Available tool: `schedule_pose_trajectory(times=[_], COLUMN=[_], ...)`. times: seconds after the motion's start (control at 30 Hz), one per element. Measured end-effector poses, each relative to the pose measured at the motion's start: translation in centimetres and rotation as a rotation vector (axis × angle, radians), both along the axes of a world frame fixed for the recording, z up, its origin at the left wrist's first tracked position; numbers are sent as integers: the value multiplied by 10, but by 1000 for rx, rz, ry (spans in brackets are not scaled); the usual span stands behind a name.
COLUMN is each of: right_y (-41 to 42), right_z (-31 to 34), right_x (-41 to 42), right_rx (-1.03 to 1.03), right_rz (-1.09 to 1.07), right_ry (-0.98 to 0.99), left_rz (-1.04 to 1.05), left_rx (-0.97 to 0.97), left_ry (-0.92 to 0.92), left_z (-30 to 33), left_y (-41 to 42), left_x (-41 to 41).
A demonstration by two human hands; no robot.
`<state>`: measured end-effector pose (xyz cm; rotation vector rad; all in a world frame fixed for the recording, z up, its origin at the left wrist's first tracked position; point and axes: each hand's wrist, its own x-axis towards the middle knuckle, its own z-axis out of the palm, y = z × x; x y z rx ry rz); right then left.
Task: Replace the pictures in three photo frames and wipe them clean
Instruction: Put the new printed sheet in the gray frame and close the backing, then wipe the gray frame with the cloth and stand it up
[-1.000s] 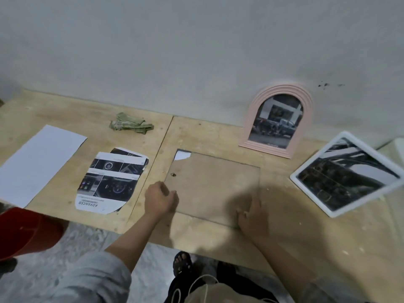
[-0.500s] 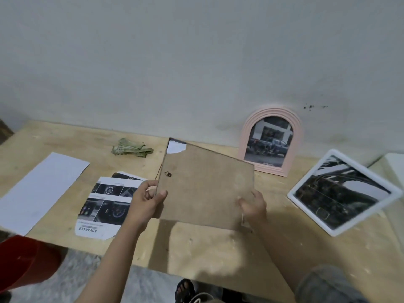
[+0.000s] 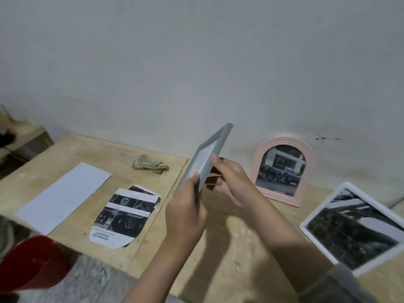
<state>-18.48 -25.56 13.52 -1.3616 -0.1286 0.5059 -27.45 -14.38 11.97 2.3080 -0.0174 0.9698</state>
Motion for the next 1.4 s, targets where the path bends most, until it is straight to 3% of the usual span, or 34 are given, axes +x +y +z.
schedule_pose_trajectory(times=[0.2,0.4,0.5,0.6,0.73,0.9,1.03,1.17,1.4], right_y=[-21,-34,-46,-57,-59,-33,6,62,193], right_z=[-4,-50,-69,-85,-109,-121,-128,-133,-158], right_x=[-7,2,7,10,17,26,36,55,104], right_rx=[-21,-225,-307,-383,-525,-562,-561,-486,-480], right_rz=[-227,-471,-497,-515,-532,-461,-387,-331,-157], right_ry=[9,20,-3,3,21,-47,-90,-73,-3], left_rz=[54,-214,-88,172,409,339,282,287,416], left_rx=[337,281,136,-109,-426,-730,-974,-1075,-1145], left_ry=[-103,183,183,241,533,927,864,761,766], left_z=[-34,-73,-77,-73,-77,-83,-98,-108,-118], left_y=[-25,-31,-6,41,108,156,189,233,353], left_x=[5,-12,-18,-13,0,7,9,13,23])
